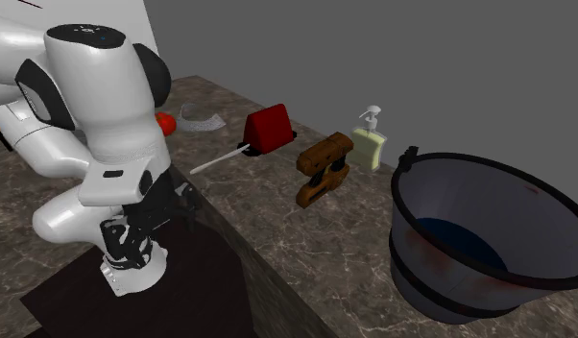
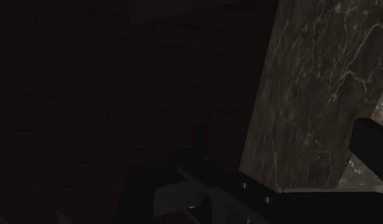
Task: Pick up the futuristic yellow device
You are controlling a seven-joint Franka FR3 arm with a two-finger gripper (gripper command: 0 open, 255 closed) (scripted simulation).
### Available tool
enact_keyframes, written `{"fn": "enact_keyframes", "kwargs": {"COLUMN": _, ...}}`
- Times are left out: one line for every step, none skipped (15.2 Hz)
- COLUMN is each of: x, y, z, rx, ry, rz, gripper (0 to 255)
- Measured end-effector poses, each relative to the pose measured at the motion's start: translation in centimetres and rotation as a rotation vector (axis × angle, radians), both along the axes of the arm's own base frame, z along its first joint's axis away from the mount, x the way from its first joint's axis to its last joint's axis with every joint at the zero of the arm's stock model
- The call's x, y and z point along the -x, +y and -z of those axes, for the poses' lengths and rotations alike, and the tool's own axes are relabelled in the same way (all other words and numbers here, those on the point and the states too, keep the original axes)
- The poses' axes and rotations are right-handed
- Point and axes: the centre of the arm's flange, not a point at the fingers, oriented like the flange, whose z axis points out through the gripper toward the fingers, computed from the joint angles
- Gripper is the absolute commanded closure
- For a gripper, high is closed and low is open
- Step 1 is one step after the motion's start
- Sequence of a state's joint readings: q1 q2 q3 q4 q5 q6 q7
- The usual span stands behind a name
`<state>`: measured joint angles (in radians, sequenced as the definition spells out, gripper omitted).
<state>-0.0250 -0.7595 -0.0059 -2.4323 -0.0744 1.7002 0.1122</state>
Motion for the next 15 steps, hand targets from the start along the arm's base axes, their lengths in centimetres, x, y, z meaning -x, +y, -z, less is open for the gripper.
{"fn": "enact_keyframes", "kwargs": {"x": 0.0, "y": 0.0, "z": 0.0, "rx": 0.000, "ry": 0.000, "rz": 0.000, "gripper": 0}}
{"fn": "enact_keyframes", "kwargs": {"x": -0.5, "y": 0.4, "z": 0.0, "rx": -0.001, "ry": 0.003, "rz": -0.014, "gripper": 0}}
{"fn": "enact_keyframes", "kwargs": {"x": -1.1, "y": 1.0, "z": -0.1, "rx": -0.003, "ry": 0.007, "rz": -0.037, "gripper": 0}}
{"fn": "enact_keyframes", "kwargs": {"x": -1.5, "y": 2.0, "z": 0.1, "rx": -0.006, "ry": 0.012, "rz": -0.063, "gripper": 0}}
{"fn": "enact_keyframes", "kwargs": {"x": -2.3, "y": 2.9, "z": 0.0, "rx": -0.008, "ry": 0.017, "rz": -0.091, "gripper": 0}}
{"fn": "enact_keyframes", "kwargs": {"x": -3.2, "y": 4.2, "z": -0.3, "rx": -0.011, "ry": 0.022, "rz": -0.120, "gripper": 0}}
{"fn": "enact_keyframes", "kwargs": {"x": -4.3, "y": 5.2, "z": -0.3, "rx": -0.014, "ry": 0.027, "rz": -0.151, "gripper": 0}}
{"fn": "enact_keyframes", "kwargs": {"x": -4.9, "y": 6.2, "z": -0.5, "rx": -0.017, "ry": 0.034, "rz": -0.181, "gripper": 0}}
{"fn": "enact_keyframes", "kwargs": {"x": -5.7, "y": 7.0, "z": -0.2, "rx": -0.020, "ry": 0.039, "rz": -0.211, "gripper": 0}}
{"fn": "enact_keyframes", "kwargs": {"x": -6.3, "y": 8.4, "z": -0.3, "rx": -0.022, "ry": 0.045, "rz": -0.241, "gripper": 0}}
{"fn": "enact_keyframes", "kwargs": {"x": -6.8, "y": 9.4, "z": -0.5, "rx": -0.025, "ry": 0.050, "rz": -0.271, "gripper": 0}}
{"fn": "enact_keyframes", "kwargs": {"x": -7.3, "y": 10.6, "z": -0.5, "rx": -0.028, "ry": 0.056, "rz": -0.302, "gripper": 0}}
{"fn": "enact_keyframes", "kwargs": {"x": -8.0, "y": 11.9, "z": -0.6, "rx": -0.031, "ry": 0.061, "rz": -0.332, "gripper": 0}}
{"fn": "enact_keyframes", "kwargs": {"x": -8.6, "y": 13.3, "z": -0.5, "rx": -0.034, "ry": 0.067, "rz": -0.362, "gripper": 0}}
{"fn": "enact_keyframes", "kwargs": {"x": -8.8, "y": 14.4, "z": -0.6, "rx": -0.037, "ry": 0.073, "rz": -0.393, "gripper": 0}}
